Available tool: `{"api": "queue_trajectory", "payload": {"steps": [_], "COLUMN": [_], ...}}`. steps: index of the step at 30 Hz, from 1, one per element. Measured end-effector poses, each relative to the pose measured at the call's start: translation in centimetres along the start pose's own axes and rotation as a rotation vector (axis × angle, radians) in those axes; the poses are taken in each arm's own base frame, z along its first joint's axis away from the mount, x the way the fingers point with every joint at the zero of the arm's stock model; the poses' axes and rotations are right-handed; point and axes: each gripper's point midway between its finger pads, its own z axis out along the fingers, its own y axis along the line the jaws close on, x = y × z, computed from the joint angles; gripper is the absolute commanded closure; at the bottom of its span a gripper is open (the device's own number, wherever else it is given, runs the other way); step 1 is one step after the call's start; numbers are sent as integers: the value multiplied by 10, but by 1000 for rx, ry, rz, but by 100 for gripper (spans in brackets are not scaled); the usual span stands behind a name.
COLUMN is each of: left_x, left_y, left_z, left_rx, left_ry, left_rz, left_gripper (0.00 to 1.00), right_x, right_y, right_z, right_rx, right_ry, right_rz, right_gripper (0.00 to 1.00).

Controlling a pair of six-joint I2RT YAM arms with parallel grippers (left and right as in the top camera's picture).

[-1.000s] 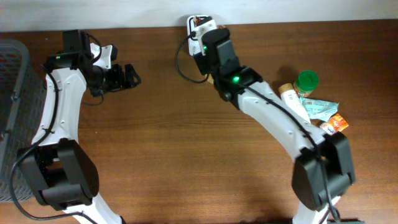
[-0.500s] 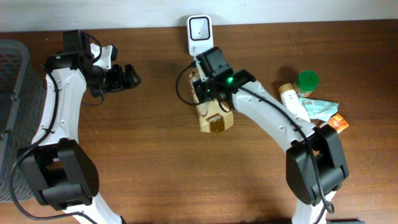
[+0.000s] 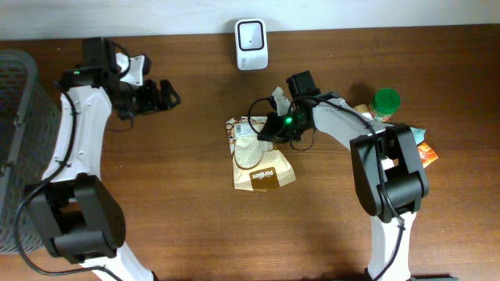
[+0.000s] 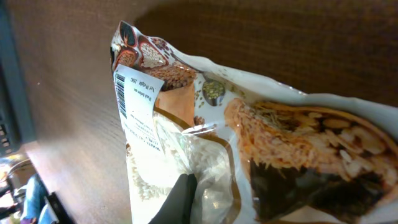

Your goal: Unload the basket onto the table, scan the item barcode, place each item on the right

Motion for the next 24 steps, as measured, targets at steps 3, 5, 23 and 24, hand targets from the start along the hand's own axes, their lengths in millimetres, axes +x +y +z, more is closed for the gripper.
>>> {"api": "queue_trajectory", "payload": {"steps": [3,5,23,24], "left_x": [31,54,138,138], "left_y": [-26,-47,-84,-87], "left_z": [41,64,130,132], "left_rx": [29,52,176,181], "left_ry": [77,124,229,224], "left_rz": [45,78,-53,-48], "left_gripper": [43,67,100,100], "right_x": [3,10,35,37], "right_y": [4,4,-15,-14], "right_z": [2,3,-10,-10], "right_rx": [-35,-43,-112,-121], "right_ry": [19,45,122,127], "right_rz": [12,27,115,119], "right_gripper": [68,66,61,59]}}
